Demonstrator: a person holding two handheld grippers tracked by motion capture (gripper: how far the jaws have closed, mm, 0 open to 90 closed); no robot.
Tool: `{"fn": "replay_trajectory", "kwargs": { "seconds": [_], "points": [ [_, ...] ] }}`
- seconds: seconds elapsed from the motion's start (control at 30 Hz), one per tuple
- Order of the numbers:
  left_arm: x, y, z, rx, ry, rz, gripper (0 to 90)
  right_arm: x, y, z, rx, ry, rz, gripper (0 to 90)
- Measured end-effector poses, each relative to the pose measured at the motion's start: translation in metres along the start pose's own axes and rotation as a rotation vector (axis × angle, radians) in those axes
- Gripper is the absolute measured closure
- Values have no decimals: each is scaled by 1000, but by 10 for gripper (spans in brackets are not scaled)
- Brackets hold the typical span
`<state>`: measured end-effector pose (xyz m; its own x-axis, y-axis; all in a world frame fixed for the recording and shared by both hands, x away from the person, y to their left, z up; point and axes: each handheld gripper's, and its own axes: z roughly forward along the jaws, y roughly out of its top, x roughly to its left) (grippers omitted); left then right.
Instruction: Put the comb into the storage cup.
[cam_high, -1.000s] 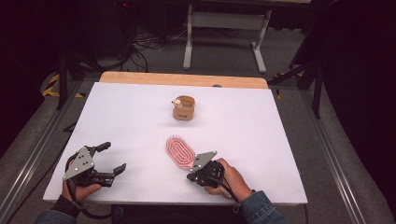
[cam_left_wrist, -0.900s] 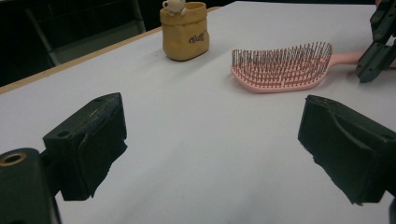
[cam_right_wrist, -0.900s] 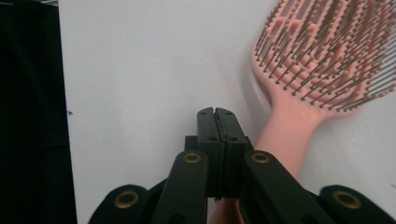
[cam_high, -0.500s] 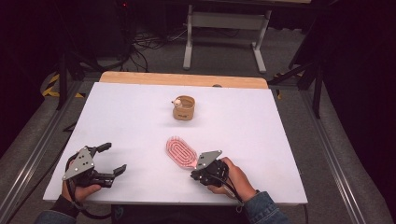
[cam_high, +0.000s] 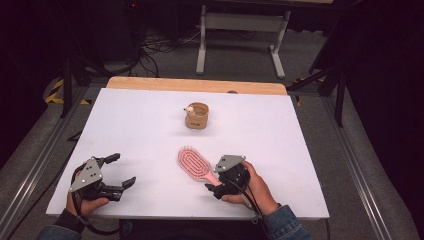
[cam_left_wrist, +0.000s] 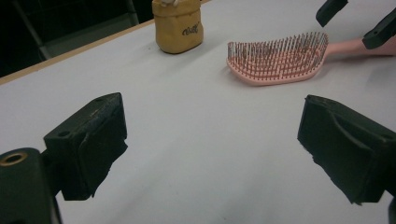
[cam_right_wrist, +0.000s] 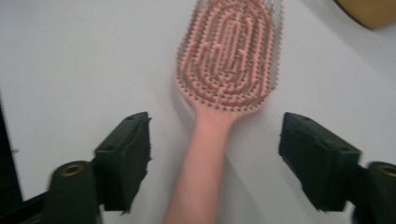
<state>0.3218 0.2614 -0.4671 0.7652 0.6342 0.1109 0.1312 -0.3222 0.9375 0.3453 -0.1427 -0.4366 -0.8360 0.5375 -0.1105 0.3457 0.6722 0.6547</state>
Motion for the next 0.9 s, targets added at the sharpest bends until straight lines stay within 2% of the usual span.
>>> {"fn": "replay_trajectory", "kwargs": {
  "seconds": [0.1,0.17,0.3,0.4,0.5,0.53,0.67,0.9],
  "points": [
    [0,0,1,9,-2,1,92,-5,1,5,27,-17,61,188],
    [0,-1,2,16,-4,0,92,-9,2,11,58,-24,118,171],
    [0,-1,4,29,-7,0,98,-10,5,19,108,-28,164,173],
    [-1,-1,4,32,-7,-1,99,-9,9,25,157,-38,158,183],
    [0,-1,4,38,-2,-4,98,-7,13,31,207,-60,120,247],
    [0,-1,4,36,1,-6,99,-7,14,31,209,-57,120,261],
    [1,0,2,31,0,-7,102,-8,16,31,210,-11,133,424],
    [-2,1,3,31,-12,0,102,-3,14,29,184,15,117,628]
  ]
}}
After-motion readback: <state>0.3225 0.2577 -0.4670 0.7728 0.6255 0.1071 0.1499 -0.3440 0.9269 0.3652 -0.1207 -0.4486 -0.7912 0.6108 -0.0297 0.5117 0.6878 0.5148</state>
